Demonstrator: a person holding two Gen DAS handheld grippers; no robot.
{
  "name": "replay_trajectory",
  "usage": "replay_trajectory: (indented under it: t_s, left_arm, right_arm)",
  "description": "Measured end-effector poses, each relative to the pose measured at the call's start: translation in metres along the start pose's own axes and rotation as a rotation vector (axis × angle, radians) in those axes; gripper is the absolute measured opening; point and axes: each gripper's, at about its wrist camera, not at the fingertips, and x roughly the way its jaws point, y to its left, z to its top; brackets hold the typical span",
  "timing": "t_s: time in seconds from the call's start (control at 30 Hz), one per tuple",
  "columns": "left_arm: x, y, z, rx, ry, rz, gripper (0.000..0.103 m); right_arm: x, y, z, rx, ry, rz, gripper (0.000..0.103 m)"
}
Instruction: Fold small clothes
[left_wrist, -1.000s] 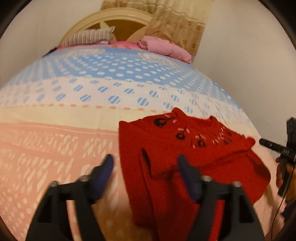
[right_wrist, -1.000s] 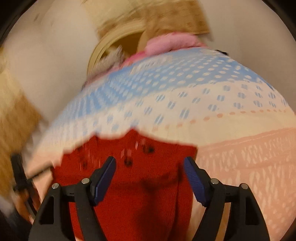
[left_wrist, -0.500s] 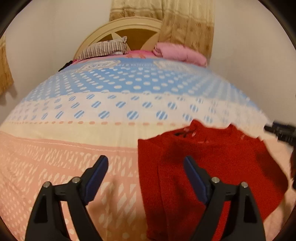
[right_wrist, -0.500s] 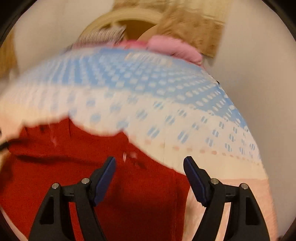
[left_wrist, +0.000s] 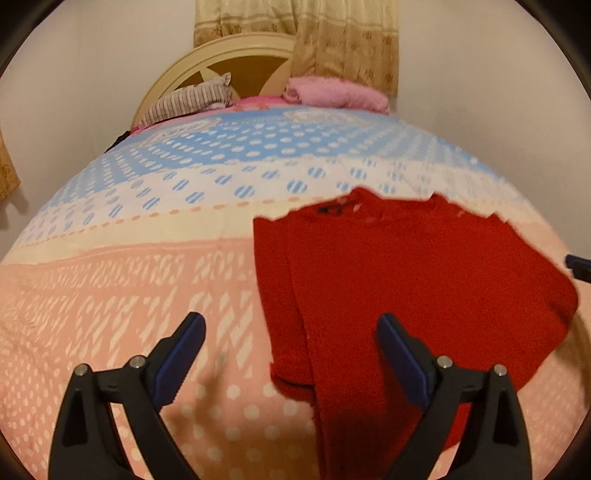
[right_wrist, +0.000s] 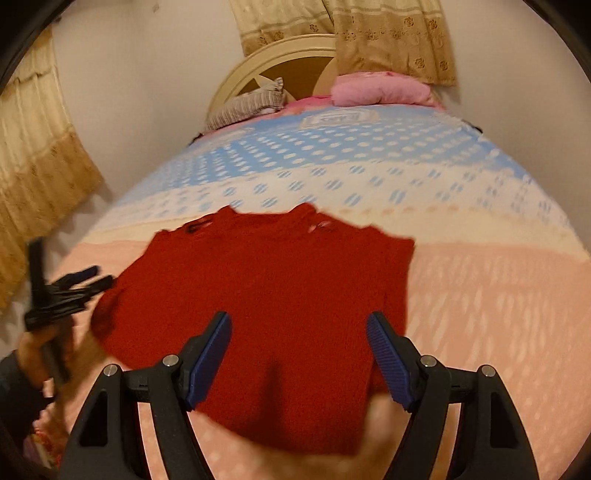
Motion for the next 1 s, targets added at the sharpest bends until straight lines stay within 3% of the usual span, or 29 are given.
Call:
replay_trajectory:
  t_s: [0.1, 0.2, 0.33, 0.47, 0.6, 0.7, 0.83, 1.0]
  left_arm:
    - [0.013, 0.002, -0.005, -0.001, 0.046, 0.039, 0.099]
    - [0.016, 0.008, -0.012, -0.033, 0.053, 0.035, 0.103]
    - [0.024, 0.016, -0.011, -0.078, 0.086, -0.011, 0.103]
    - [0.030, 0.022, -0.011, -0.123, 0.103, -0.051, 0.103]
    - [0.020, 0.029, -0.015, -0.165, 0.056, -0.043, 0.103]
    - [0.011, 0.038, -0.016, -0.215, 0.015, -0.013, 0.103]
    - [0.015, 0.049, -0.018, -0.271, 0.034, -0.038, 0.103]
    - [0.007, 0.047, -0.018, -0.272, -0.003, -0.014, 0.103]
  right_arm:
    - [0.013, 0.003, -0.004, 0.010, 0.045, 0.041, 0.076]
    - [0.037, 0.011, -0.003, -0.028, 0.094, -0.018, 0.076]
    - [0.072, 0.002, -0.003, 0.015, 0.164, -0.080, 0.076]
    - [0.062, 0.028, 0.007, 0.001, 0.117, -0.127, 0.076]
    - [0.076, 0.071, 0.019, -0.111, 0.115, -0.109, 0.076]
    - [0.126, 0.085, 0.023, -0.124, 0.233, -0.127, 0.076]
    - [0.154, 0.077, 0.039, -0.065, 0.203, -0.146, 0.076]
    - [0.148, 0.079, 0.044, -0.048, 0.194, -0.161, 0.076]
